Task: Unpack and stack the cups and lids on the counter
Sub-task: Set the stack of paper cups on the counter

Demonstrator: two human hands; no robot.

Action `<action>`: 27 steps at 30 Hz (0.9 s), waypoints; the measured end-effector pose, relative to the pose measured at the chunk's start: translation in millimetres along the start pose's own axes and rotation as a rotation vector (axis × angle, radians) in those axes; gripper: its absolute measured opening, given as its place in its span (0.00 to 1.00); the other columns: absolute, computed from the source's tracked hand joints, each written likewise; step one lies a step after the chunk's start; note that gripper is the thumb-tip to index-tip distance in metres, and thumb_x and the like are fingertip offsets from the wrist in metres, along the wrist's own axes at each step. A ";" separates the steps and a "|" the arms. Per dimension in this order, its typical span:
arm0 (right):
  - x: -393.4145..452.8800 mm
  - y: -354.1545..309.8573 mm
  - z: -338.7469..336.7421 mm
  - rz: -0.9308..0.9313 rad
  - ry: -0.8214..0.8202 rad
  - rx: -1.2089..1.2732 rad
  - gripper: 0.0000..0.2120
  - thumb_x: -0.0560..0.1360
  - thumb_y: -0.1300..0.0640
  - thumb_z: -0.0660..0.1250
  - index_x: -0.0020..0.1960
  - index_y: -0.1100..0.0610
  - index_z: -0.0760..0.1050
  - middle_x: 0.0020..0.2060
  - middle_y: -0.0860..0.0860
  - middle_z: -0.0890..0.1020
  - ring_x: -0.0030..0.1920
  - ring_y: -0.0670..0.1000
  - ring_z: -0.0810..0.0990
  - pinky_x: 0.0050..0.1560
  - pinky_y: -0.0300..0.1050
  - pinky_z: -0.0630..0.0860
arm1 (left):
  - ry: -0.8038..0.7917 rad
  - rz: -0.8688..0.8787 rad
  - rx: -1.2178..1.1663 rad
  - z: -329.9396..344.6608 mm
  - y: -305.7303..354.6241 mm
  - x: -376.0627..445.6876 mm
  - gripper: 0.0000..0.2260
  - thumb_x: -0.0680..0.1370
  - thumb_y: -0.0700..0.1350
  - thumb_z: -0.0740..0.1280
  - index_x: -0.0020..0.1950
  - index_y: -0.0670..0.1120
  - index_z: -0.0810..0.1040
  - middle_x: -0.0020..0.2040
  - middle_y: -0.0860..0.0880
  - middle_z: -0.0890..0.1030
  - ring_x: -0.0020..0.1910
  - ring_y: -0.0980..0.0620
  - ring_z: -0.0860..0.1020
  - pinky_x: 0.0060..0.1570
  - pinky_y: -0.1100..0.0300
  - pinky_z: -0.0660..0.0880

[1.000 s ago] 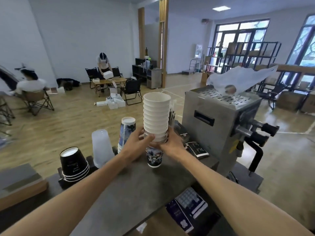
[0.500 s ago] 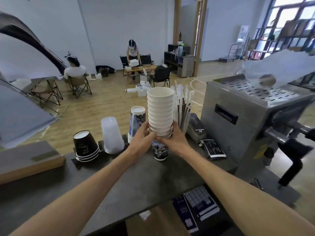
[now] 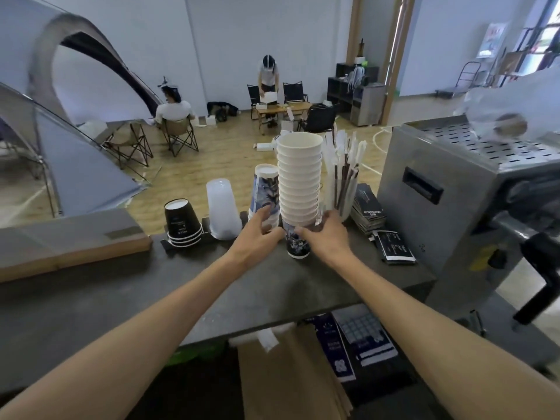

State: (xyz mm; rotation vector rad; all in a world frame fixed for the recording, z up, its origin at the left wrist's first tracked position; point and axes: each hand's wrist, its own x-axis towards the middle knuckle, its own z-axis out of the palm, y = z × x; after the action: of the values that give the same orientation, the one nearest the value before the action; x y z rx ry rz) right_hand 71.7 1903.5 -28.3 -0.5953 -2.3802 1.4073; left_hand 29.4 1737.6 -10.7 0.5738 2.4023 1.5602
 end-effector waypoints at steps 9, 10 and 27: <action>-59.8 -16.3 79.4 -0.075 -0.209 -0.146 0.13 0.75 0.47 0.73 0.41 0.56 0.79 0.37 0.50 0.82 0.42 0.52 0.82 0.47 0.51 0.78 | 0.014 0.075 0.502 -83.4 -66.2 -90.0 0.17 0.78 0.41 0.67 0.67 0.45 0.78 0.59 0.49 0.79 0.53 0.54 0.81 0.58 0.57 0.78; -69.4 -24.9 94.3 -0.091 -0.242 -0.155 0.12 0.74 0.48 0.73 0.41 0.56 0.79 0.37 0.51 0.83 0.43 0.53 0.82 0.49 0.51 0.79 | 0.036 0.066 0.538 -99.2 -76.8 -103.9 0.16 0.78 0.41 0.68 0.66 0.45 0.78 0.59 0.49 0.79 0.52 0.54 0.81 0.58 0.56 0.79; -375.8 -236.7 441.8 -0.512 -0.658 -0.212 0.06 0.79 0.52 0.71 0.46 0.53 0.76 0.39 0.46 0.78 0.42 0.45 0.78 0.38 0.34 0.69 | 0.467 -0.181 0.723 -465.3 -246.1 -466.7 0.10 0.77 0.41 0.69 0.57 0.46 0.82 0.50 0.49 0.81 0.49 0.52 0.79 0.56 0.53 0.77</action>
State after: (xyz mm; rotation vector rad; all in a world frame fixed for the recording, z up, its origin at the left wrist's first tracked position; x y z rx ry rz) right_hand 146.5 1281.8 -47.0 0.5038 -2.8930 1.2392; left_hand 219.4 1061.7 -55.9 0.0789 3.2654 0.7717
